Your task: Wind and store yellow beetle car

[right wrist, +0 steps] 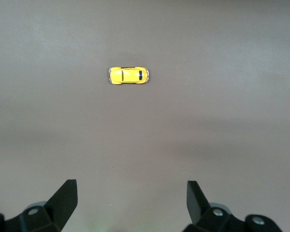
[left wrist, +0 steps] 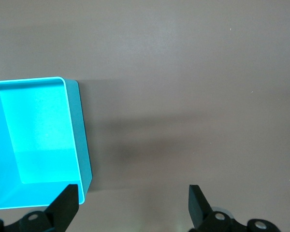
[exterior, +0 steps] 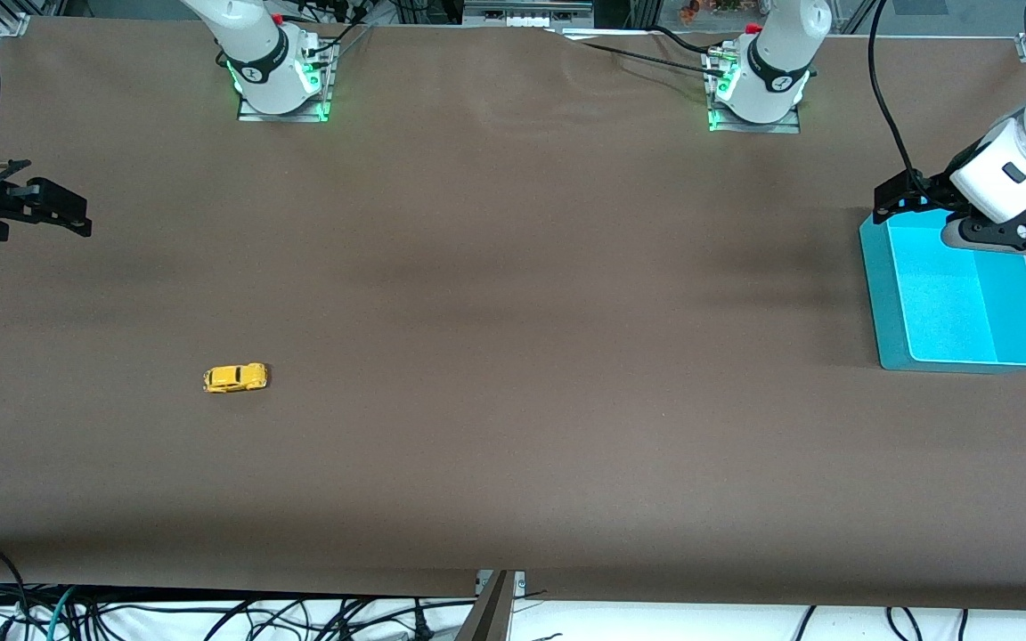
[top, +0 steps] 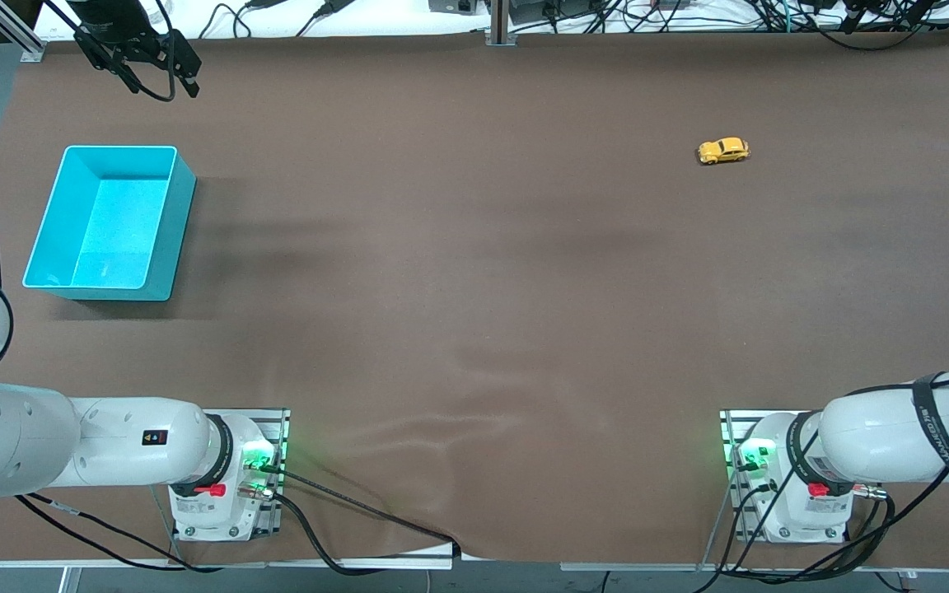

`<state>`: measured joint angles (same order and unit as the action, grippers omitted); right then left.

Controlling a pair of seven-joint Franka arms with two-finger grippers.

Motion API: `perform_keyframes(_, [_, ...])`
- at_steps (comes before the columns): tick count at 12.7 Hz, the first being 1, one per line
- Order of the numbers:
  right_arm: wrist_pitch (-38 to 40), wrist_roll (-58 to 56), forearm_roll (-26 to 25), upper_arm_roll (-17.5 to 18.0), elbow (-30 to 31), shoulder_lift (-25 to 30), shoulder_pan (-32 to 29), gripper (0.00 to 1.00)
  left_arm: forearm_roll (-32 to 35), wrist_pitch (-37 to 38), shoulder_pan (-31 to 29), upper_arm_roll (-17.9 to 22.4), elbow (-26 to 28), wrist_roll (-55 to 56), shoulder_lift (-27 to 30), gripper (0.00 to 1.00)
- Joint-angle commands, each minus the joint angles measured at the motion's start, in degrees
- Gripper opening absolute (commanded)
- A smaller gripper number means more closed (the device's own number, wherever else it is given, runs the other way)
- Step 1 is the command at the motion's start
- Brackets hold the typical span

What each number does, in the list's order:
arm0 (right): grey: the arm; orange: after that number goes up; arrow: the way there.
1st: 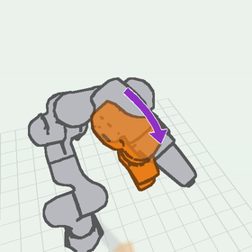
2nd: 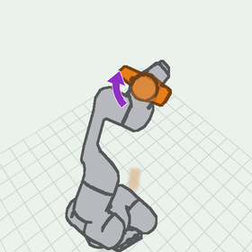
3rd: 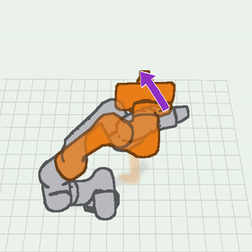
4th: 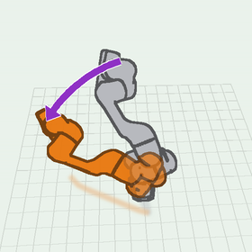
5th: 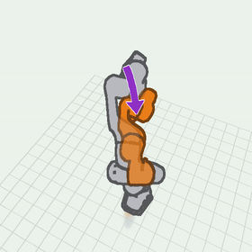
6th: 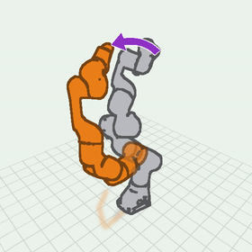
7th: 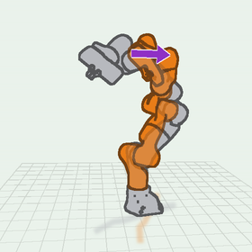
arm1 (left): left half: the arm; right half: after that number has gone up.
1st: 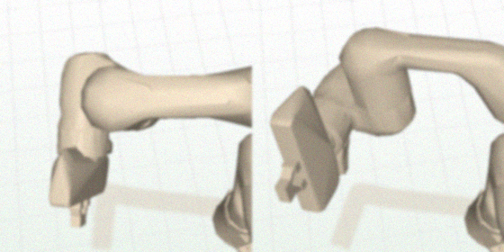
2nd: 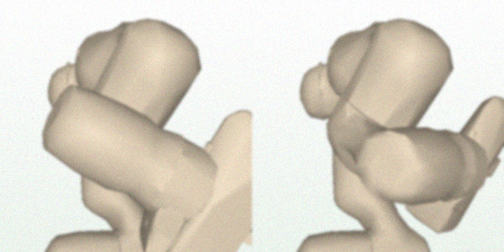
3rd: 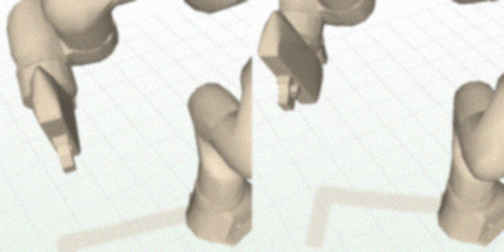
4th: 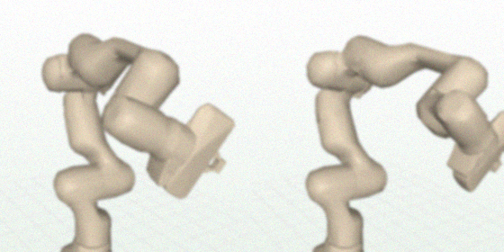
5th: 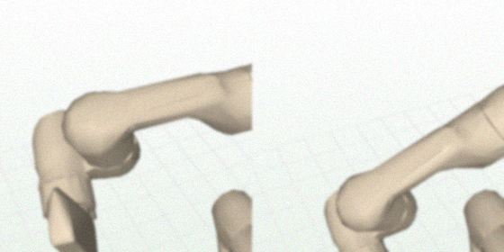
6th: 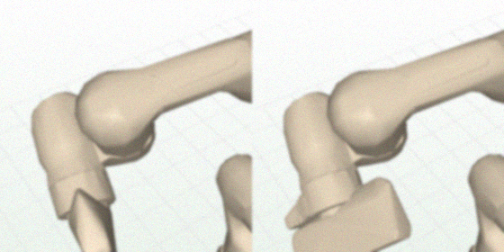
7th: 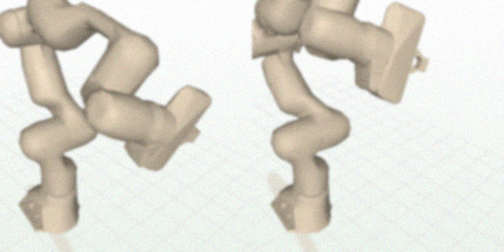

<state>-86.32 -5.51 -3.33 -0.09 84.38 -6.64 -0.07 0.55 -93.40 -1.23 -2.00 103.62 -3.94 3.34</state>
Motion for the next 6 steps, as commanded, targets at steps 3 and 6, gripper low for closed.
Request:
perform_keyframes(3, [0.2,-1.0,0.5,0.3,-0.8,-0.2,-0.6,1.0,0.8,0.6,0.0,-0.2,0.0,1.6,0.4,1.0])
perform_keyframes(6, [0.1,-1.1,0.5,0.3,-0.8,-0.2,-0.6,1.0,0.4,0.2,0.0,-0.2,0.1,3.2,0.3,1.0])
